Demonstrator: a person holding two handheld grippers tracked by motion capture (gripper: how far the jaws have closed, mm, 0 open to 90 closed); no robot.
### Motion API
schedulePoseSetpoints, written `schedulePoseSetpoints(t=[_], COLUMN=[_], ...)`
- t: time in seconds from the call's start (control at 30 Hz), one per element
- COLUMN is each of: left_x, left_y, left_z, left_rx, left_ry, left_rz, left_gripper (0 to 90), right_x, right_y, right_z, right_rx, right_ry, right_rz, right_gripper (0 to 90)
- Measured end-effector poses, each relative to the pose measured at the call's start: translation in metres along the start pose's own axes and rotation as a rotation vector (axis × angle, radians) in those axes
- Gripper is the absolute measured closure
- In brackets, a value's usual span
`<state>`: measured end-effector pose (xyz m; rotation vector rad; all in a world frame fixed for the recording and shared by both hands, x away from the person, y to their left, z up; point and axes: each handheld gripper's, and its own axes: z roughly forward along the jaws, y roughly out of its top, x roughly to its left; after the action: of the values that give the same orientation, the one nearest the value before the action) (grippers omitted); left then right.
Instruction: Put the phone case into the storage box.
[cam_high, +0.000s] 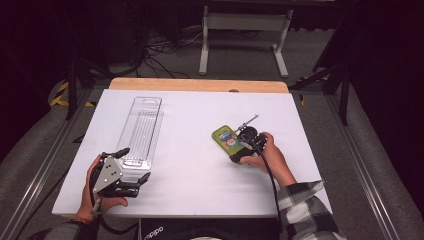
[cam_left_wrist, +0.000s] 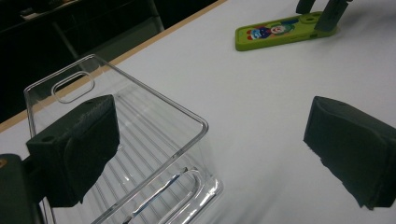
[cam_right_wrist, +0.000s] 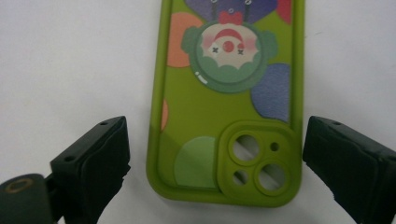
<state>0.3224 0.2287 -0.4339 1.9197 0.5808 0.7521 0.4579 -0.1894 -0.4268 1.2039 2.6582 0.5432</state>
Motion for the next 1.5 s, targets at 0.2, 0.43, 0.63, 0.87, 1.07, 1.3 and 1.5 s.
schedulePoseSetpoints(t=[0.2, 0.43, 0.63, 0.87, 1.07, 1.3, 1.5], left_x=[0.000, -0.002, -0.008, -0.018, -0.025, -0.028, -0.038], left_y=[-0.001, 0.000, 0.006, 0.016, 0.019, 0.030, 0.037], left_z=[0.001, 0.005, 0.008, 0.020, 0.022, 0.031, 0.037], left_rx=[0.001, 0.023, 0.023, 0.028, 0.011, 0.005, 0.009], left_ry=[-0.006, -0.002, 0.004, -0.001, -0.054, -0.026, -0.012], left_rz=[-0.017, 0.026, 0.077, 0.156, 0.180, 0.236, 0.303], left_gripper=[4.2, 4.7, 6.1, 6.6, 6.5, 6.9, 7.7], right_x=[-0.001, -0.002, -0.003, -0.008, -0.004, 0.000, 0.008], right_y=[0.002, 0.001, -0.001, -0.005, -0.006, -0.008, -0.008], right_z=[0.011, 0.008, 0.008, 0.002, -0.010, -0.023, -0.033], right_rx=[0.043, 0.012, -0.005, -0.051, -0.113, -0.185, -0.220], right_ry=[-0.014, -0.019, -0.013, -0.006, -0.018, -0.001, 0.042], right_rz=[0.012, 0.009, -0.008, -0.001, -0.013, -0.016, -0.035], right_gripper=[6.1, 15.9, 16.6, 16.9, 16.9, 16.9, 16.9])
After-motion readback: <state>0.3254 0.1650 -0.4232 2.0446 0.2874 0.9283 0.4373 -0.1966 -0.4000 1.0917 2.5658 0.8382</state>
